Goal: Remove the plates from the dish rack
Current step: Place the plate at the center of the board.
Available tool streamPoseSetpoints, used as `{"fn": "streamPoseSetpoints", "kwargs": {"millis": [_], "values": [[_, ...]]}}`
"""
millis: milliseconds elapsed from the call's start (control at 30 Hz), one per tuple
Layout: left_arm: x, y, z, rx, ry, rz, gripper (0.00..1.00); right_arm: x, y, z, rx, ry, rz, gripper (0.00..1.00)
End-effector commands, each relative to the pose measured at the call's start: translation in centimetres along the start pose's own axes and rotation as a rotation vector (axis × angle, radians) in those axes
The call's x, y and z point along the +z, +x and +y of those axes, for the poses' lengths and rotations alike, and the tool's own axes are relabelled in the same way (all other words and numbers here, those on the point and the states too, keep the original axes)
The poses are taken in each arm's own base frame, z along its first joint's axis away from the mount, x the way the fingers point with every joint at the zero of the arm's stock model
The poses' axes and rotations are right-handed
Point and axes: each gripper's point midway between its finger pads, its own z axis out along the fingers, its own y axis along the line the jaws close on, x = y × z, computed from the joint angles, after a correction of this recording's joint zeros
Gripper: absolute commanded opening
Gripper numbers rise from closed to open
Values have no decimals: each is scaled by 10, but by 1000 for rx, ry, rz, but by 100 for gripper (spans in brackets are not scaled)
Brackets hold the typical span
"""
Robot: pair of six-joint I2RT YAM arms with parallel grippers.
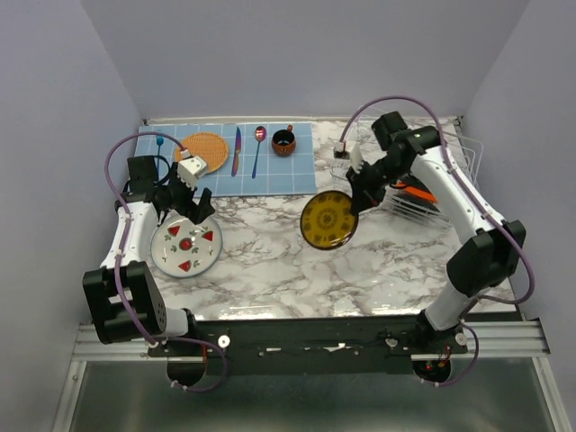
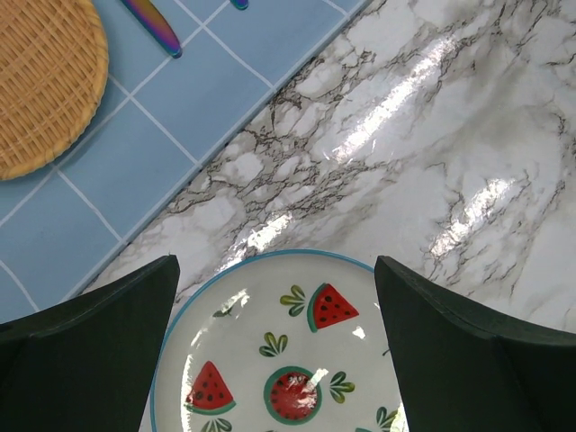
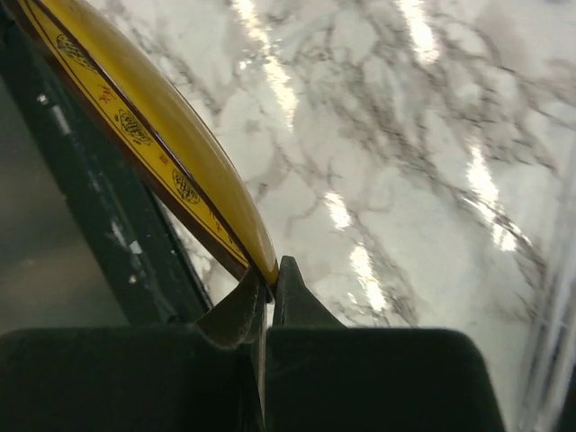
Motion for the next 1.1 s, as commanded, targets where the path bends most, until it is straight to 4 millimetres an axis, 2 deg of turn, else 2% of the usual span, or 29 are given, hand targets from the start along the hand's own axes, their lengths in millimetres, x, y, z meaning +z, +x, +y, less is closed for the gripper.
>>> {"fn": "streamPoseSetpoints", "kwargs": {"millis": [0,100,133,267,467,567,667,700,733,967,1067], "values": [[-6,-16,1,23,-39,-6,99,35,2,47,12,-249,61,1],[-6,-19,1,35,-47,-3,99,56,5,52,-3,-290,120,1],[-6,-19,1,36,-47,-2,99,70,8,52,-5,-307,158,1],[-4,-21,2,44,-53,1,99,100,11,46,0,-334,220,1],[-1,-17,6,62,-76,15,99,143,15,17,11,-284,311,1],[0,-14,6,67,-76,24,99,155,15,7,10,-253,347,1],[2,-12,6,75,-73,28,99,168,7,-3,1,-231,363,1],[3,-9,6,72,-75,35,99,177,11,-5,8,-236,388,1],[3,-9,7,76,-76,37,99,177,3,-7,-6,-224,379,1],[5,-6,10,94,-82,48,99,201,3,-1,-47,-231,448,1],[5,-6,11,97,-82,52,99,205,4,3,-56,-240,465,1]]}}
